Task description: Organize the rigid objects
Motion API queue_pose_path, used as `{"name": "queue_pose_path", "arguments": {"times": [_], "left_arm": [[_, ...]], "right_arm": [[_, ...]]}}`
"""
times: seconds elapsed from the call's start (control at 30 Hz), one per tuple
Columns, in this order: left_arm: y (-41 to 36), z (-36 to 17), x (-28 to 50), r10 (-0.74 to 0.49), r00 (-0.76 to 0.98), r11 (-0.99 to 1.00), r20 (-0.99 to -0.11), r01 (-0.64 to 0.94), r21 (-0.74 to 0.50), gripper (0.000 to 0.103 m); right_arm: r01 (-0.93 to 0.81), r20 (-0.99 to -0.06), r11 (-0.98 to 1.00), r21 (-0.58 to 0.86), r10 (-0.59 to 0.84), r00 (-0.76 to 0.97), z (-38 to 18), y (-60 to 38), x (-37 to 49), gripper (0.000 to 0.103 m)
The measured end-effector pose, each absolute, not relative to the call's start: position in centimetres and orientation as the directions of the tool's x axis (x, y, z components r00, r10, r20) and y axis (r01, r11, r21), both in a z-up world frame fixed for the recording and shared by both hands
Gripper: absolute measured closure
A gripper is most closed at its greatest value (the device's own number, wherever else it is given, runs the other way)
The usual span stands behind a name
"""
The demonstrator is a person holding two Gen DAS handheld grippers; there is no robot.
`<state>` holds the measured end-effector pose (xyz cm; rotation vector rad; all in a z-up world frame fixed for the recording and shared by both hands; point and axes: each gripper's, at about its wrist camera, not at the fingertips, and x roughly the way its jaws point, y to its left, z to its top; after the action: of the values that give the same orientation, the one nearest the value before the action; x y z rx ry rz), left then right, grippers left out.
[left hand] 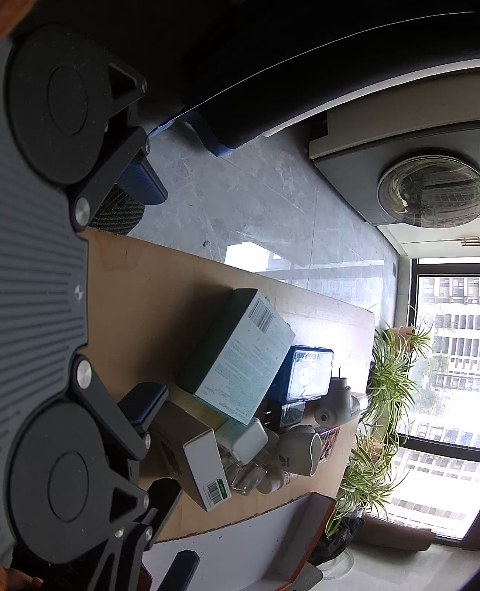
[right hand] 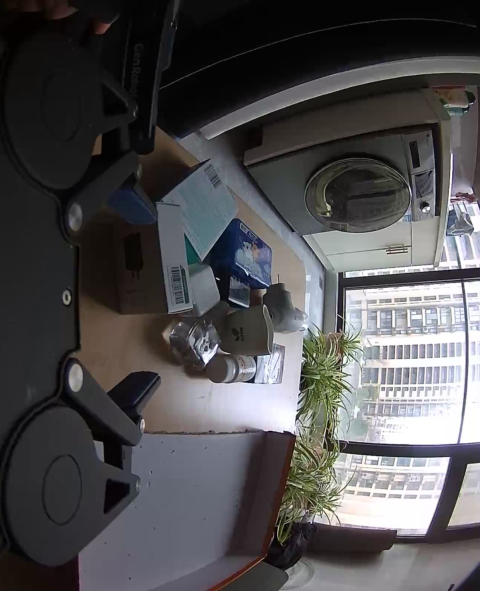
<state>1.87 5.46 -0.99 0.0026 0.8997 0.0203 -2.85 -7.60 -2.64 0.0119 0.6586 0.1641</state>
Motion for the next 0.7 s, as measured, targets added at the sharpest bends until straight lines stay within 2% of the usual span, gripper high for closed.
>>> {"name": "queue_pose_path", "arguments": {"times": [0.4,0.6,0.67,0.7], "left_arm": [[9.4,-0.5,1.9,0.035,0.632,0.994,-0.774,-0.105,-0.041,0.000],[9.0,-0.3,2.9,0.003,0.645,0.996,-0.764,-0.071,-0.056,0.000],[8.5,-0.3,3.4,-0.006,0.647,0.997,-0.762,-0.058,-0.057,0.000],[8.3,-0.3,3.7,-0.016,0.648,0.996,-0.762,-0.053,-0.066,0.000]], "right_arm": [[-0.226,-0.611,0.974,0.029,0.197,0.767,-3.5,-5.4,-1.6,0.001],[-0.237,-0.629,0.971,-0.041,0.159,0.761,-4.9,-3.6,-0.1,0.001],[-0.238,-0.629,0.971,-0.020,0.173,0.758,-5.0,-3.9,0.3,0.010],[-0.229,-0.628,0.973,-0.012,0.171,0.759,-4.9,-4.1,0.4,0.011]]}}
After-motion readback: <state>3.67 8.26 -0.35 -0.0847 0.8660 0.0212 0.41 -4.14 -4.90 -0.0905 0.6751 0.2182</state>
